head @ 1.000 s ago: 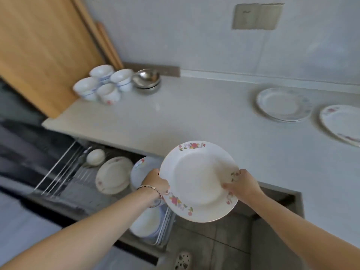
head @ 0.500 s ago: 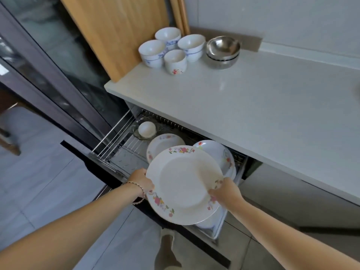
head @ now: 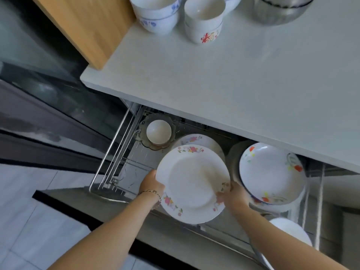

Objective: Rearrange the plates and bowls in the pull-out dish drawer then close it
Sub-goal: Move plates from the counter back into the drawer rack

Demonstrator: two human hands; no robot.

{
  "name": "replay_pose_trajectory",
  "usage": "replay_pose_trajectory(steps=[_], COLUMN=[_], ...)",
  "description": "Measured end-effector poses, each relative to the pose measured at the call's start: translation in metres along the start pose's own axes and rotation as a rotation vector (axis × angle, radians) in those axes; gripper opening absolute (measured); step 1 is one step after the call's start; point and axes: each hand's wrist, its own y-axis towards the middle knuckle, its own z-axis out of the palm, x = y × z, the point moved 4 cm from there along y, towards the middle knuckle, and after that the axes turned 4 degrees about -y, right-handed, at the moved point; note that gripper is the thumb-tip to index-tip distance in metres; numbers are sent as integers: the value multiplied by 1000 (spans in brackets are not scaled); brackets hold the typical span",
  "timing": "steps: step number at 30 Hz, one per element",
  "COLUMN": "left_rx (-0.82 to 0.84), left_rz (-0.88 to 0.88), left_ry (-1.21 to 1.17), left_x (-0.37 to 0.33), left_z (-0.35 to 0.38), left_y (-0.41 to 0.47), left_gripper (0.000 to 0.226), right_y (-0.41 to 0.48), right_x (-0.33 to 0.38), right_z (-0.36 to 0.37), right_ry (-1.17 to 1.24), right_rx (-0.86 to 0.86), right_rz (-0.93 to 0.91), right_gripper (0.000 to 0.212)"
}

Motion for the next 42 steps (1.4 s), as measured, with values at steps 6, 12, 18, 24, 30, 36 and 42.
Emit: replay_pose_trajectory(steps=[6, 12, 18, 24, 30, 36, 42], left_rx=[21, 36, -10, -26, 7, 79, -37], left_rz=[5, 55, 149, 28, -196, -161, -186], left_ry=[65, 141, 141, -185, -413, -438, 10], left_x=[-1, -20, -31, -29, -20, -12, -16], left_z=[22, 39, 54, 60, 62, 60, 53], left_y=[90, 136, 143, 127, 125, 127, 94], left_gripper=[41, 37, 57, 50, 43, 39, 51], right_y=[66, 99, 95, 96, 109, 96, 69], right_x=[8, 6, 3, 10, 13, 11, 6], right_z=[42, 57, 63, 69, 75, 71, 56], right_ry=[174, 136, 255, 433, 667, 622, 268], right_rx=[-141, -294, -390, -319, -323, -270, 12], right_rz=[136, 219, 280, 268, 339, 276, 209], right_gripper=[39, 33, 43, 49, 35, 45, 45])
